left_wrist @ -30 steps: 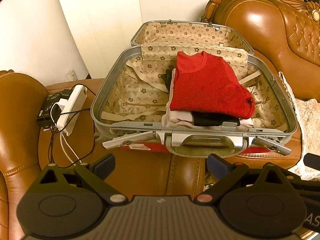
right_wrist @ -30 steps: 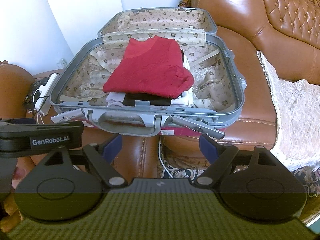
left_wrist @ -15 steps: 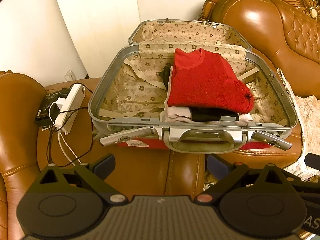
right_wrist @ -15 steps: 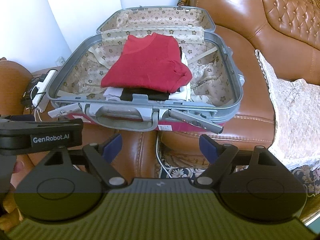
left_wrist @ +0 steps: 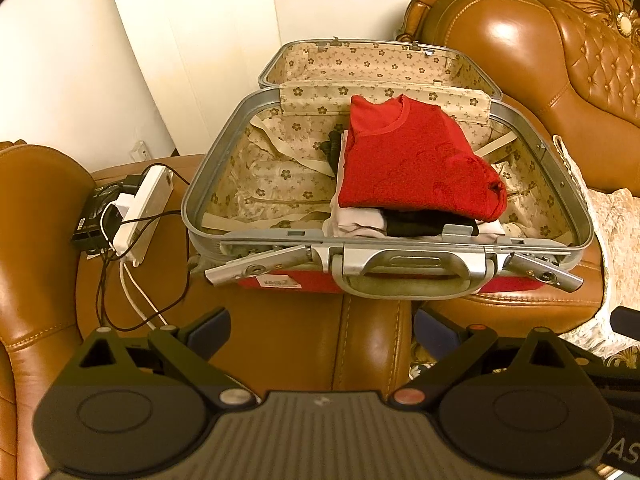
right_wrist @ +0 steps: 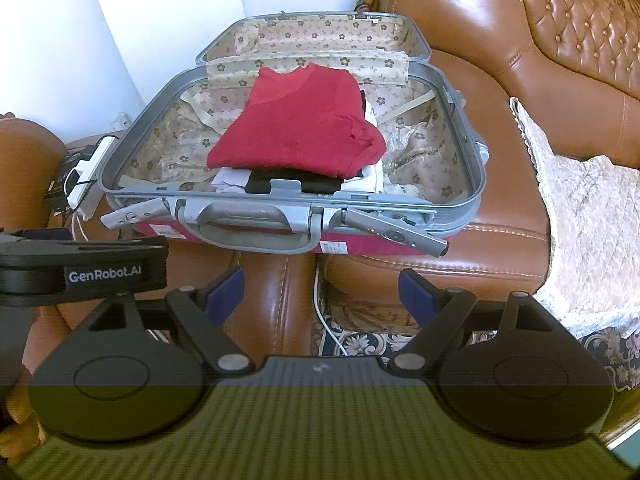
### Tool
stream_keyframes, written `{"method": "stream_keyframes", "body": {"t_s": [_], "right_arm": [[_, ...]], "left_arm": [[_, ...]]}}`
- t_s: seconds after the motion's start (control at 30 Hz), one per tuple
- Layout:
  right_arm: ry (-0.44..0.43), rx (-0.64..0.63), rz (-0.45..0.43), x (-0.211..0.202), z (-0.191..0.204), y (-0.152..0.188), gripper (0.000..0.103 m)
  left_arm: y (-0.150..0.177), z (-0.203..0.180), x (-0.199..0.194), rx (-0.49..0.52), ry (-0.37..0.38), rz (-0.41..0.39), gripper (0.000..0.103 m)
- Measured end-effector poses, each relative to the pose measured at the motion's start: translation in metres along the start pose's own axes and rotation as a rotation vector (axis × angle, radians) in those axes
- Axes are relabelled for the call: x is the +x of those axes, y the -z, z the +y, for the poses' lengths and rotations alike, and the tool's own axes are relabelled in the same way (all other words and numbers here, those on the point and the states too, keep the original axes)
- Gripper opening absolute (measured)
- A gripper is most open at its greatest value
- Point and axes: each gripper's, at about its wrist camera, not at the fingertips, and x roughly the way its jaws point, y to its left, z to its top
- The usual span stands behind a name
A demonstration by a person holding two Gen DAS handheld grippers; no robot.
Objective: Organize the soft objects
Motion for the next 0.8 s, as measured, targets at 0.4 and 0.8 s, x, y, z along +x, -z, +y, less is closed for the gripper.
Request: {"method": "stream_keyframes", "body": {"t_s": [0.4, 0.8], "right_arm": [[-0.004, 0.005, -0.005, -0.0062, 0.0026, 0.004, 0.092], [-0.002, 0.025, -0.001, -0.0081, 0.0029, 0.0082, 0.092]], "left_arm": [[0.0012, 0.0023, -0.0055, 0.012, 0.002, -0.01, 0.101], [0.0048, 0.0032, -0.0063, 0.028, 0.0, -0.004, 0.101]]}}
